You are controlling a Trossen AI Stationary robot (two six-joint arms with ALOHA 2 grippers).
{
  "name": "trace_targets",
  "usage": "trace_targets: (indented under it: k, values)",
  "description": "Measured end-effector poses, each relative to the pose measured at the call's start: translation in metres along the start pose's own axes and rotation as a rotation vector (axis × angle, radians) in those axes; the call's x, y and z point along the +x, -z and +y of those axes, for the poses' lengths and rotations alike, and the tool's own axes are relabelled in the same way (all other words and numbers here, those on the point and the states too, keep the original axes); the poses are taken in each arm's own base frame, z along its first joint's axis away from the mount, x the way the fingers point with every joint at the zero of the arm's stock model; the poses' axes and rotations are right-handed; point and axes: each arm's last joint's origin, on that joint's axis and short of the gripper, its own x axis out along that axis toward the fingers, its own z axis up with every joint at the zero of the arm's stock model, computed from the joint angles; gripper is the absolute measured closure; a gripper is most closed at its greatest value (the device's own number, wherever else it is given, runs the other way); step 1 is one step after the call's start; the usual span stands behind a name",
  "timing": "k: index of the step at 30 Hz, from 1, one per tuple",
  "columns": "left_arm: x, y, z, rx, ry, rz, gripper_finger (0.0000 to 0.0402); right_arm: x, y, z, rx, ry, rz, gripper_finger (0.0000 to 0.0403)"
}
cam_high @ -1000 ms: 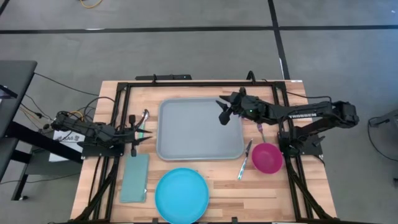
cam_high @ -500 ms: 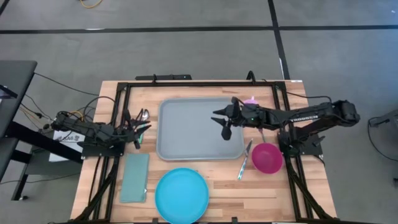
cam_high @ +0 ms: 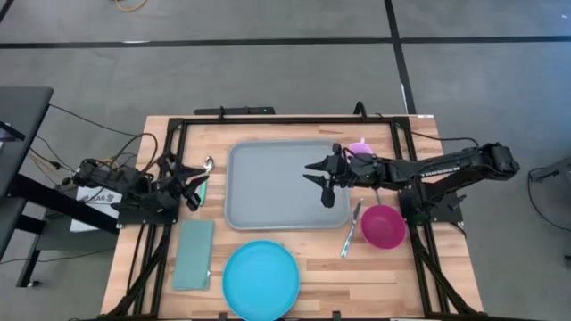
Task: Set up tray
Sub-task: Put the pink mug on the gray tray
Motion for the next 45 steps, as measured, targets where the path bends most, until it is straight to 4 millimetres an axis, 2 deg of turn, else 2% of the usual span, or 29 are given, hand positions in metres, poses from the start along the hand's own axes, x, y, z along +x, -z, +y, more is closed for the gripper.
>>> trace_targets:
  k: [2, 4, 8, 10, 18, 21, 23, 26, 28, 30, 31, 35, 38, 42, 45]
  values:
    - [0.0, -0.003, 0.002, 0.05, -0.002, -0.069, 0.0327, 0.0, 0.0, 0.003, -0.004, -0.011, 0.004, 0.028]
    - [0.0, -0.008, 0.001, 0.049, 0.044, -0.223, 0.0327, -0.001, 0.0, 0.006, -0.006, -0.021, 0.002, 0.028]
    - [-0.004, -0.017, -0.005, -0.071, 0.251, -0.558, 0.0327, -0.002, 0.0, 0.009, -0.009, -0.032, 0.001, 0.028]
    - [-0.007, -0.019, -0.008, -0.124, 0.346, -0.667, 0.0327, -0.002, 0.001, 0.009, -0.009, -0.033, 0.002, 0.028]
    - [-0.012, -0.024, -0.008, -0.006, 0.369, -0.889, 0.0327, -0.002, 0.001, 0.01, 0.049, -0.036, 0.003, 0.028]
    - [-0.013, -0.026, -0.002, -0.118, 0.367, -0.907, 0.0327, -0.002, 0.001, 0.01, 0.05, -0.037, 0.003, 0.028]
    - [-0.011, -0.028, 0.01, -0.379, 0.308, -0.819, 0.0327, -0.002, 0.0, 0.01, 0.05, -0.037, 0.003, 0.028]
    - [-0.001, -0.021, 0.024, -0.898, 0.074, -0.394, 0.0327, -0.002, -0.001, 0.01, 0.051, -0.04, 0.001, 0.028]
    - [0.006, -0.017, 0.026, -1.053, -0.058, -0.126, 0.0327, -0.002, -0.006, 0.011, 0.054, -0.051, -0.013, 0.028]
    - [0.013, -0.019, 0.026, -1.035, -0.042, 0.019, 0.0327, -0.002, -0.011, 0.012, 0.057, -0.08, -0.028, 0.028]
    - [0.016, -0.023, 0.028, -1.019, 0.007, 0.036, 0.0327, -0.002, -0.014, 0.012, 0.058, -0.096, -0.034, 0.028]
    - [0.037, -0.05, 0.047, -0.987, 0.191, -0.061, 0.0327, -0.003, -0.022, 0.015, 0.061, -0.127, -0.056, 0.028]
    - [0.059, -0.07, 0.06, -0.991, 0.228, -0.037, 0.0327, -0.004, -0.027, 0.015, 0.064, -0.131, -0.063, 0.028]
    - [0.084, -0.085, 0.065, -0.897, 0.235, 0.068, 0.0327, -0.005, -0.02, 0.018, 0.092, -0.129, 0.091, 0.028]
    - [0.095, -0.089, 0.058, -0.787, 0.322, 0.15, 0.0327, -0.009, -0.011, 0.021, 0.182, -0.115, 0.251, 0.028]
